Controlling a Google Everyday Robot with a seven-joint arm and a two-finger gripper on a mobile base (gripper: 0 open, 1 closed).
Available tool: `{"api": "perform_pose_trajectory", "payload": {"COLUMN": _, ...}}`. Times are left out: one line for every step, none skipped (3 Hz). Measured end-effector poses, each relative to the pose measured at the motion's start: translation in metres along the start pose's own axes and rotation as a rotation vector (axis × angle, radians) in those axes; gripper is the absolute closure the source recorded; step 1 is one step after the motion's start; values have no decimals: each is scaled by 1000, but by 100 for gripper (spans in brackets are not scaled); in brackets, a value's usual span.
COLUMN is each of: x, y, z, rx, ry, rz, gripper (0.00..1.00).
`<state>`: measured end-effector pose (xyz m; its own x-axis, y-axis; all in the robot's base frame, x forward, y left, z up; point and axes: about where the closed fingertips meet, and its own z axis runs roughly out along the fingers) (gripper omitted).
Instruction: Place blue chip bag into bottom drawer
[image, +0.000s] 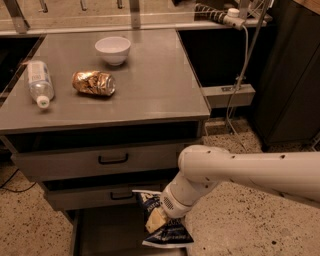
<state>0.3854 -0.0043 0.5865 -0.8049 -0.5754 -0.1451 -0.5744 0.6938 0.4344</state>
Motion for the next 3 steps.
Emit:
{"api": "perform_pose_trajectory", "payload": {"x": 0, "y": 0, "z": 0, "rx": 0, "ry": 0, "rz": 0, "gripper": 100}}
{"api": "perform_pose_trajectory", "payload": {"x": 1, "y": 2, "z": 8, "rx": -7, "ry": 13, "rz": 4, "gripper": 100}}
{"api": "perform_pose_trajectory", "payload": {"x": 12, "y": -3, "z": 59, "rx": -53, "ry": 37, "rz": 67, "gripper": 100}}
